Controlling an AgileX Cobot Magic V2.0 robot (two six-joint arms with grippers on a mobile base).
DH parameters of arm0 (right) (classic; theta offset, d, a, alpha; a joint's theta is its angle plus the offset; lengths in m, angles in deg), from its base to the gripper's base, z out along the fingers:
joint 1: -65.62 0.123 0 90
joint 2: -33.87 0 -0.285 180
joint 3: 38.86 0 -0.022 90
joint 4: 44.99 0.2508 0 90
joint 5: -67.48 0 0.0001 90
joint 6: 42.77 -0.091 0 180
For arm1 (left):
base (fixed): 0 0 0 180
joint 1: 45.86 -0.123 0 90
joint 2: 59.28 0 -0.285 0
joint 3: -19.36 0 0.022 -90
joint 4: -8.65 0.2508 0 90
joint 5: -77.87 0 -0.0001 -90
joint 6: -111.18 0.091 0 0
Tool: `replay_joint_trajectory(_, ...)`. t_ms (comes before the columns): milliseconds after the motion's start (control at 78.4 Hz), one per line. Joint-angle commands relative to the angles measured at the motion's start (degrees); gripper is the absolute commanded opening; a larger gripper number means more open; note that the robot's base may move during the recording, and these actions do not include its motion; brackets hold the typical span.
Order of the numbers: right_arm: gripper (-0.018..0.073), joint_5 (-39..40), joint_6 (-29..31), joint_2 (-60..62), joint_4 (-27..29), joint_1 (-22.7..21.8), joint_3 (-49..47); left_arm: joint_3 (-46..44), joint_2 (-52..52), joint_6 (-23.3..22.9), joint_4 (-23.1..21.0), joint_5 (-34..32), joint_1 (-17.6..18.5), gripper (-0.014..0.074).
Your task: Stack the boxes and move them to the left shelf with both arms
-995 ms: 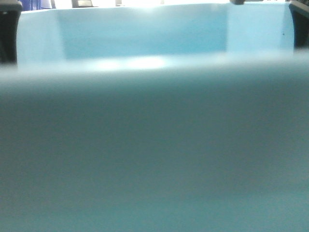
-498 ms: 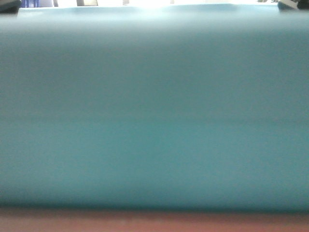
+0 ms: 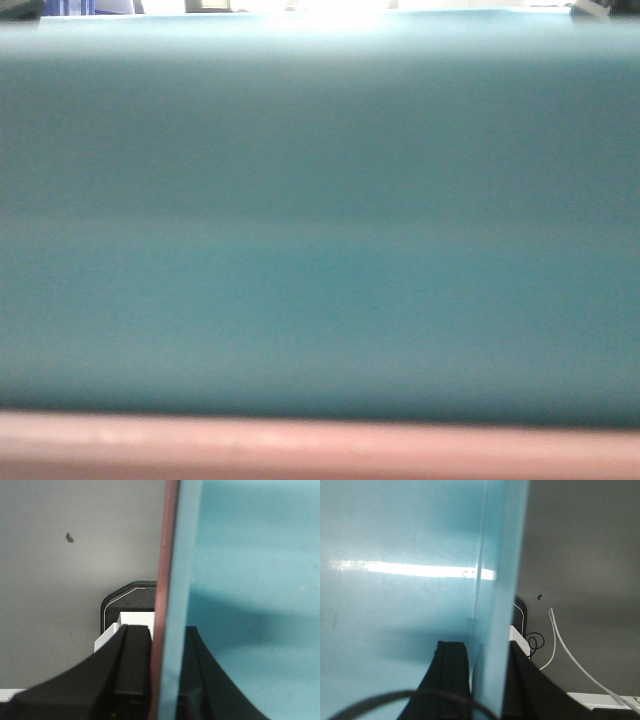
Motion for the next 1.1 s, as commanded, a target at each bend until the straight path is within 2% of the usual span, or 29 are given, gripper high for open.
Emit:
replay_joint_trajectory(0,0.0057,-2.70,0.70,1.77,-1.21,0.07,-2.15,-2.03,-1.90,-0.29,2.93,2.96,0.37,0.0000)
replay_joint_trajectory(1084,0.0057,-2.70,0.70,1.77,-1.21,0.07,-2.15,-2.03,-1.90,-0.29,3.06,2.96,0.37,0.0000)
